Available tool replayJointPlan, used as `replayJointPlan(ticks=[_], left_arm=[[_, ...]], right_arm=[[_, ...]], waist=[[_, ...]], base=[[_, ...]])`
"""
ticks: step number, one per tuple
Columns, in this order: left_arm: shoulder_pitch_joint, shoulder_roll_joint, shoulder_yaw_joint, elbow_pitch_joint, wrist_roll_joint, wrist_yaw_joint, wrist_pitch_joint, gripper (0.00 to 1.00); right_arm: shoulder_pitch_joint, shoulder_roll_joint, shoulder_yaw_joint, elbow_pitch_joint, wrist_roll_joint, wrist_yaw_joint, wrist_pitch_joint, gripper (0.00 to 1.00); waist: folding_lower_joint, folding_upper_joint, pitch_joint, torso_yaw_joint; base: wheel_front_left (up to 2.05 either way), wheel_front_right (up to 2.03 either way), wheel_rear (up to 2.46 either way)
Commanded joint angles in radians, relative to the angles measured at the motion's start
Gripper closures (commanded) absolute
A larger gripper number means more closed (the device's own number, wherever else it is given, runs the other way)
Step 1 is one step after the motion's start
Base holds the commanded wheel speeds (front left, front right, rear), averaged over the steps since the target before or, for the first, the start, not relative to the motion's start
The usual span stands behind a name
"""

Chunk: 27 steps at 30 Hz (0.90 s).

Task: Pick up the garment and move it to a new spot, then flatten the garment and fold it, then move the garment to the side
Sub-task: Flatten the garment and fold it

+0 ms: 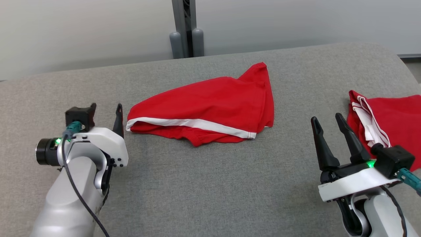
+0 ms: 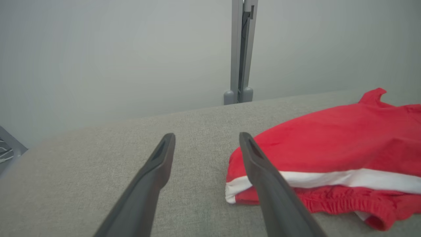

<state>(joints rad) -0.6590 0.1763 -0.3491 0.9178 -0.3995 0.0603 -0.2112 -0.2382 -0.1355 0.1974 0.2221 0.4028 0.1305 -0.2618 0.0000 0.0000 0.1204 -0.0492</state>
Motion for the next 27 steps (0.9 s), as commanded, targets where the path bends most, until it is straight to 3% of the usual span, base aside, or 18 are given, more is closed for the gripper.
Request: replayJointPlan(ticks=[1,8,11,15,20,27], left_arm=[[0.009,0.004,0.009,-0.013,-0.009,0.005,-0.012,0.00],[0.113,0.011,0.080,-0.275,0.009,0.023,-0.054,0.00],[0.230,-0.012,0.125,-0.445,0.040,0.038,-0.052,0.00],[0.374,-0.050,0.175,-0.603,0.083,0.025,-0.052,0.00],[0.525,-0.092,0.209,-0.656,0.120,0.007,-0.053,0.00],[0.563,-0.119,0.229,-0.665,0.137,-0.020,-0.053,0.00]], right_arm=[[0.001,-0.009,-0.006,-0.009,-0.006,0.001,-0.005,0.00],[0.020,-0.025,-0.013,-0.049,-0.011,0.001,-0.005,0.00],[0.029,-0.040,-0.016,-0.070,-0.023,0.001,-0.005,0.00],[0.046,-0.047,-0.023,-0.076,-0.033,0.001,-0.005,0.00],[0.053,-0.051,-0.027,-0.072,-0.038,0.001,-0.005,0.00],[0.050,-0.072,-0.014,-0.038,-0.031,0.001,0.000,0.00]], waist=[[0.0000,0.0000,-0.008,0.007],[0.0000,0.0000,-0.032,0.040],[0.0000,0.0000,-0.035,0.056],[0.0000,0.0000,-0.038,0.076],[0.0000,0.0000,-0.045,0.096],[0.0000,0.0000,-0.035,0.132]], base=[[0.00,0.00,0.00],[0.00,0.00,0.00],[0.00,0.00,0.00],[0.00,0.00,0.00],[0.00,0.00,0.00],[0.00,0.00,0.00]])
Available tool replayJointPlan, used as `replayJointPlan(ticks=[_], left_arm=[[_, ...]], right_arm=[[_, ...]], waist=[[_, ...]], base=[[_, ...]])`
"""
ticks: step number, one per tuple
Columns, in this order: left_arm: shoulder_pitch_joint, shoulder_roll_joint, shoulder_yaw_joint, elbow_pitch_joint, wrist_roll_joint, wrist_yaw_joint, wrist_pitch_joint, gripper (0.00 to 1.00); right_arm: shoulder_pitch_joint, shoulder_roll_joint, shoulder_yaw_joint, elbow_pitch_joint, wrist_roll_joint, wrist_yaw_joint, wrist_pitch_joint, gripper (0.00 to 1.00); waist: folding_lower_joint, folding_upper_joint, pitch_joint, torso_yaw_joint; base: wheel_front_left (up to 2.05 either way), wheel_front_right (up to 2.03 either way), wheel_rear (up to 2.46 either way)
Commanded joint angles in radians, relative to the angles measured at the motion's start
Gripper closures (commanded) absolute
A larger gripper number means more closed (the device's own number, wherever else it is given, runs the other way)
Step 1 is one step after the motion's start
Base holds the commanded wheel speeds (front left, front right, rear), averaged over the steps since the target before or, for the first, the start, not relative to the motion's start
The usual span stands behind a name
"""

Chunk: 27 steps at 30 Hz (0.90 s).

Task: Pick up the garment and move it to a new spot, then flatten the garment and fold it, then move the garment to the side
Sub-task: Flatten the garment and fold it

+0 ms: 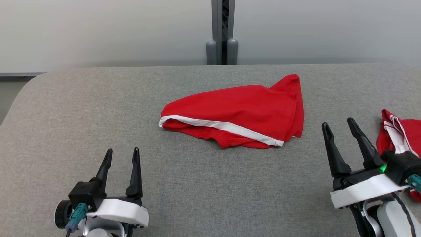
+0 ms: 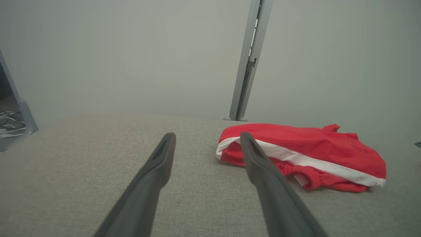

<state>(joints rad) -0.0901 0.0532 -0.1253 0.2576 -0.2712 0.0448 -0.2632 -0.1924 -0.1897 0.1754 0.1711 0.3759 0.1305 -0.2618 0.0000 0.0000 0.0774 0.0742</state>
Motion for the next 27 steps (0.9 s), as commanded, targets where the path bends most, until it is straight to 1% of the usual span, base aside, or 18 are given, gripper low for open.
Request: replayJointPlan(ticks=[1,4,7,10,13,19,27], left_arm=[[-0.013,0.002,0.005,-0.006,0.011,-0.007,-0.001,0.00],[-0.026,0.001,0.004,-0.006,0.016,-0.008,-0.001,0.00],[-0.037,0.000,-0.003,0.002,0.020,-0.010,-0.001,0.00],[-0.057,-0.001,-0.026,0.011,0.010,-0.004,-0.001,0.00],[-0.068,0.000,-0.047,0.025,0.017,-0.001,-0.001,0.00],[-0.089,0.000,-0.060,0.033,0.019,0.009,-0.001,0.00],[-0.082,-0.001,-0.065,0.039,0.018,0.013,-0.001,0.00]], right_arm=[[-0.008,-0.029,0.017,0.026,-0.013,0.001,0.007,0.00],[-0.033,-0.030,0.019,0.054,-0.001,0.001,0.019,0.00],[-0.066,-0.028,0.008,0.110,0.041,0.001,0.044,0.00],[-0.112,-0.033,0.017,0.167,0.088,0.001,0.063,0.00],[-0.154,-0.040,0.038,0.228,0.141,0.001,0.078,0.00],[-0.202,-0.050,0.093,0.344,0.205,0.001,0.087,0.00],[-0.208,-0.050,0.172,0.419,0.260,0.001,0.056,0.00]], waist=[[0.0000,0.0000,0.016,0.014],[0.0000,0.0000,0.032,0.023],[0.0000,0.0000,0.062,0.041],[0.0000,0.0000,0.100,0.066],[0.0000,0.0000,0.129,0.090],[0.0000,0.0000,0.162,0.131],[0.0000,0.0000,0.167,0.148]], base=[[0.00,0.00,0.00],[0.00,0.00,0.00],[0.00,0.00,0.00],[0.00,0.00,0.00],[0.00,0.00,0.00],[0.00,0.00,0.00],[0.00,0.00,0.00]])
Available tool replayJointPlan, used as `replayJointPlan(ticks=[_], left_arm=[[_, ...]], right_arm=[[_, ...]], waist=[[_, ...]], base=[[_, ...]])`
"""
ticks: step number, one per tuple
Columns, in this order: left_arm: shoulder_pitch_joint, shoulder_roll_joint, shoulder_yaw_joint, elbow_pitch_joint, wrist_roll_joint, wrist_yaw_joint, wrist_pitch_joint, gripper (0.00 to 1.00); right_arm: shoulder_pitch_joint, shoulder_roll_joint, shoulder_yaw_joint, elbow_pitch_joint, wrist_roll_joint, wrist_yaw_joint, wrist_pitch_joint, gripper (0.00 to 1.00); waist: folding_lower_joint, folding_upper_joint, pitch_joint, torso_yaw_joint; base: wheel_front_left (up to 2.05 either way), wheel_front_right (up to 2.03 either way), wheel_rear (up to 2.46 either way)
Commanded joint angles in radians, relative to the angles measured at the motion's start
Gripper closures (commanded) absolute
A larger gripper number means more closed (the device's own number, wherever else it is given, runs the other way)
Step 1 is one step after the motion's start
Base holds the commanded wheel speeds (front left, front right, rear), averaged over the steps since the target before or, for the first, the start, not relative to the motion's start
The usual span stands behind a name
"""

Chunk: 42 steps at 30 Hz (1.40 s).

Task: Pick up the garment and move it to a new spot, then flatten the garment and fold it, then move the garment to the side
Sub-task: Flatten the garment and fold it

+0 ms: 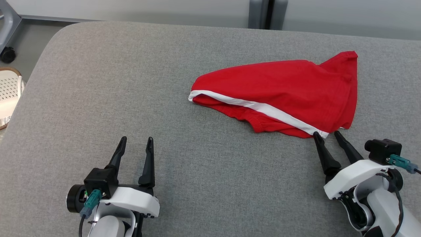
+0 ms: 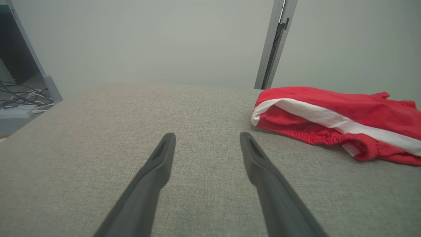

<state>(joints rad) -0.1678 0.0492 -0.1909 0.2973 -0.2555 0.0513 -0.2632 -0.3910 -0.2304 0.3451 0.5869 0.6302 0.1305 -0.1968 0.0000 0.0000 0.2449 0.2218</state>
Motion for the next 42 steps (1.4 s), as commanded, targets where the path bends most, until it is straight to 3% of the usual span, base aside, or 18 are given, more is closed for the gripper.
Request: replayJointPlan(ticks=[1,14,15,16,17,19,20,23,42], left_arm=[[-0.006,0.003,0.000,0.000,0.003,0.006,-0.001,0.00],[-0.021,0.003,-0.013,-0.005,-0.011,0.013,-0.001,0.00],[-0.022,0.003,-0.012,-0.005,-0.010,0.014,-0.001,0.00],[-0.023,0.004,-0.012,-0.005,-0.011,0.016,-0.001,0.00],[-0.025,0.004,-0.013,-0.005,-0.011,0.016,-0.001,0.00],[-0.027,0.004,-0.013,-0.003,-0.011,0.019,-0.001,0.00],[-0.028,0.004,-0.013,-0.001,-0.012,0.021,-0.001,0.00],[-0.028,0.003,-0.012,0.003,-0.015,0.020,-0.001,0.00],[0.010,0.003,-0.005,0.015,-0.039,0.018,-0.001,0.00]], right_arm=[[-0.012,-0.009,0.007,0.009,0.013,0.001,-0.011,0.00],[-0.070,-0.023,0.068,0.087,0.093,0.001,-0.033,0.00],[-0.072,-0.025,0.077,0.089,0.101,0.002,-0.030,0.04],[-0.075,-0.028,0.083,0.091,0.108,0.002,-0.030,0.26],[-0.078,-0.031,0.092,0.092,0.115,0.002,-0.030,0.63],[-0.081,-0.036,0.107,0.095,0.127,0.001,-0.033,0.88],[-0.080,-0.038,0.113,0.096,0.132,0.001,-0.035,0.95],[-0.082,-0.043,0.126,0.098,0.142,0.002,-0.038,1.00],[-0.048,-0.072,0.168,0.060,0.148,0.001,-0.060,1.00]], waist=[[0.0000,0.0000,0.000,0.001],[0.0000,0.0000,0.026,0.018],[0.0000,0.0000,0.028,0.018],[0.0000,0.0000,0.029,0.018],[0.0000,0.0000,0.030,0.018],[0.0000,0.0000,0.030,0.017],[0.0000,0.0000,0.029,0.016],[0.0000,0.0000,0.023,0.013],[0.0000,0.0000,-0.101,-0.050]], base=[[0.00,0.00,0.00],[0.00,0.00,0.00],[0.00,0.00,0.00],[0.00,0.00,0.00],[0.00,0.00,0.00],[0.00,0.00,0.00],[0.00,0.00,0.00],[0.00,0.00,0.00],[0.00,0.00,0.00]])
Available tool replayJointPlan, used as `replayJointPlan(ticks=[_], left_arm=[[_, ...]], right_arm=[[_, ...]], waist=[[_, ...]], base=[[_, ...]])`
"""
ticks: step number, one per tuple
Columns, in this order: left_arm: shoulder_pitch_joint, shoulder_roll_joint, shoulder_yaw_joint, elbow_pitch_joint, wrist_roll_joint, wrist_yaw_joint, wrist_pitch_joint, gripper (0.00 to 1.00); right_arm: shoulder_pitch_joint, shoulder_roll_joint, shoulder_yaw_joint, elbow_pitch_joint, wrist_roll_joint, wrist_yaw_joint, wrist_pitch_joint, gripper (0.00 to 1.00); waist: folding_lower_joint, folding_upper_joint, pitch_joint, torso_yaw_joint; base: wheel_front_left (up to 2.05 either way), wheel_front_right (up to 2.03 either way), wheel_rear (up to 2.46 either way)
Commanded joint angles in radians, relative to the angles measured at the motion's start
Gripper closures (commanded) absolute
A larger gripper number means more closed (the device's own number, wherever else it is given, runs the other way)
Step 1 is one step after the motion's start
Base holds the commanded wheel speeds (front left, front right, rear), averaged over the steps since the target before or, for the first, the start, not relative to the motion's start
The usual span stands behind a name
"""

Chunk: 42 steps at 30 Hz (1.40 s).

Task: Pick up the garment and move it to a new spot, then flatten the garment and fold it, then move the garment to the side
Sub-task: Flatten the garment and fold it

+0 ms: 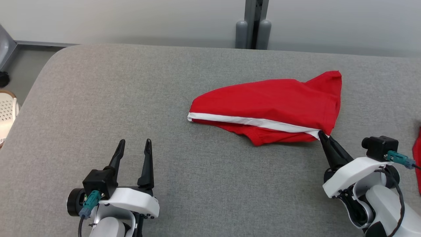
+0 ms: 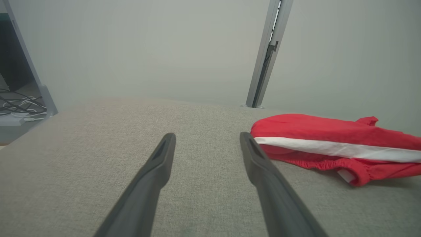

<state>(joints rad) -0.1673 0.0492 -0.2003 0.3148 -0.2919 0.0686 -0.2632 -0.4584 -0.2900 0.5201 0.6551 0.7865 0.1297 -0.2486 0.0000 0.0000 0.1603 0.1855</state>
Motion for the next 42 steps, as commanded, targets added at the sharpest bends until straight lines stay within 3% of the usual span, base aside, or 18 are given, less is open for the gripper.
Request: replayJointPlan(ticks=[1,12,13,14,15,30,42], left_arm=[[0.013,0.003,0.005,-0.003,-0.006,0.001,-0.001,0.00],[0.031,0.004,0.000,-0.007,-0.024,0.006,-0.001,0.00],[0.032,0.004,0.002,-0.006,-0.026,0.007,-0.001,0.00],[0.030,0.003,0.001,-0.004,-0.026,0.007,-0.001,0.00],[0.027,0.003,0.000,-0.002,-0.026,0.005,-0.001,0.00],[0.001,0.004,-0.008,0.004,-0.024,0.003,-0.001,0.00],[-0.005,0.004,-0.013,0.008,-0.012,-0.007,-0.001,0.00]], right_arm=[[0.020,-0.014,-0.011,-0.018,-0.010,0.002,-0.009,1.00],[0.137,-0.028,-0.051,-0.157,0.003,0.002,0.141,1.00],[0.152,-0.029,-0.048,-0.171,-0.011,0.002,0.162,0.82],[0.164,-0.027,-0.049,-0.183,-0.018,0.002,0.179,0.20],[0.175,-0.029,-0.058,-0.188,-0.031,0.002,0.186,0.00],[0.258,0.024,-0.185,-0.331,-0.172,0.002,0.129,0.00],[0.275,0.053,-0.202,-0.295,-0.194,0.002,0.132,0.00]], waist=[[0.0000,0.0000,-0.023,-0.020],[0.0000,0.0000,-0.059,-0.129],[0.0000,0.0000,-0.058,-0.141],[0.0000,0.0000,-0.058,-0.152],[0.0000,0.0000,-0.057,-0.161],[0.0000,0.0000,-0.057,-0.224],[0.0000,0.0000,-0.040,-0.200]], base=[[0.00,0.00,0.00],[0.00,0.00,0.00],[0.00,0.00,0.00],[0.00,0.00,0.00],[0.00,0.00,0.00],[0.00,0.00,0.00],[0.00,0.00,0.00]])
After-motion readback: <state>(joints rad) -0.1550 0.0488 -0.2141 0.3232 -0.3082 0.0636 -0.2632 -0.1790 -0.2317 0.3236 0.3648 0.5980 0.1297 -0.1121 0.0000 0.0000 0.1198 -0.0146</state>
